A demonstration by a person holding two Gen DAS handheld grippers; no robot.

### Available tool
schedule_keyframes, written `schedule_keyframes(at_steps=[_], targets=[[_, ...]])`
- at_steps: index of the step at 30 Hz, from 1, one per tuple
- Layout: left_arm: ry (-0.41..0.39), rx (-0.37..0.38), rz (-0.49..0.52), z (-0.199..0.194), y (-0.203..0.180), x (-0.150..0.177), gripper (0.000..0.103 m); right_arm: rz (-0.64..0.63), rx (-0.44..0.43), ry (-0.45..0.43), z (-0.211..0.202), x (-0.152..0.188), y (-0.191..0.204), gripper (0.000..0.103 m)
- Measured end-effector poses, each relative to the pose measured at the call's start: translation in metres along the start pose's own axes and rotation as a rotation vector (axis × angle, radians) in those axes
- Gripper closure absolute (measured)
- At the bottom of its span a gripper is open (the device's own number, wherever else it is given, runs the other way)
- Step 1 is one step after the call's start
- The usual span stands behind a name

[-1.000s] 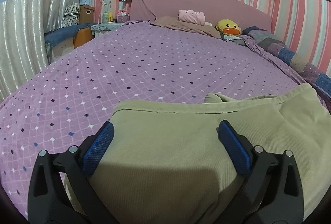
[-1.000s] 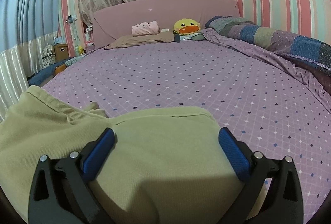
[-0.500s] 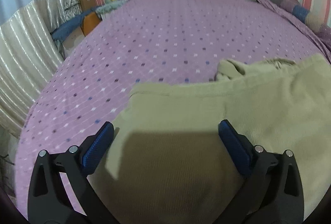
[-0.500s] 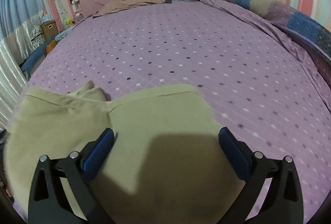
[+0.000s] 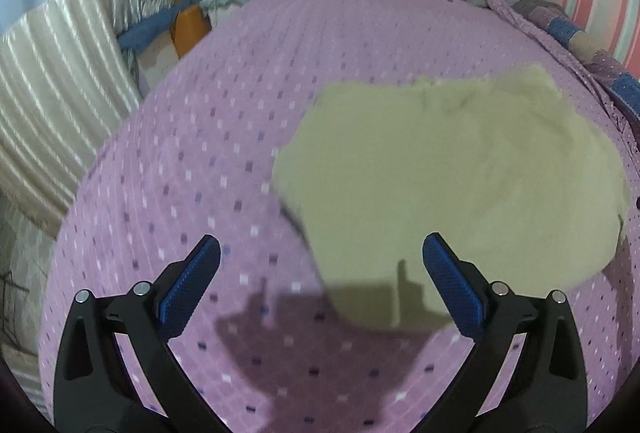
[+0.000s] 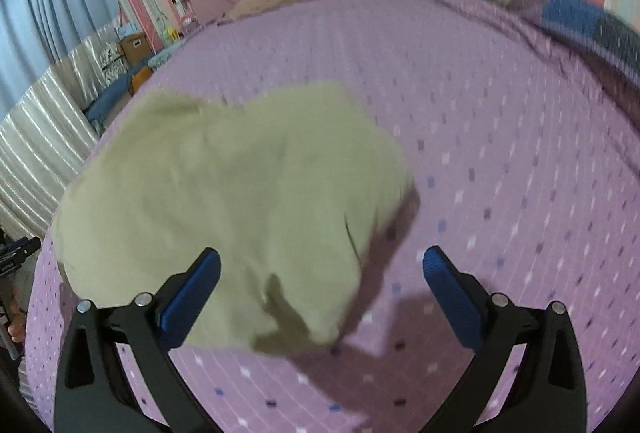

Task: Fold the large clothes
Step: 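Lift the jacket bundle with both grippers and flip it over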

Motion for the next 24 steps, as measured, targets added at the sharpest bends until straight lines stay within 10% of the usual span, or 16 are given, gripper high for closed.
schedule_keyframes(at_steps=[19, 24], targets=[[0.054, 0.047, 0.013, 0.047, -0.009, 0.034, 0.003, 0.107, -0.213, 0.083, 0.076, 0.034, 0.004, 0.002], [0.056, 0.085, 0.0, 0.056, -0.007, 0.031, 0.003, 0.051, -0.207, 0.077, 0.076, 0.038, 0.019, 0.018]])
Point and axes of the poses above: each gripper's, at about its wrist camera, not at the fingertips, and z roughly the way its jaws point, y to its left, x to its underside, the point moved 6 cm from there along z, roughly the way its jaws point, and after that the axes turned 4 degrees about y, right-handed, at the moved point
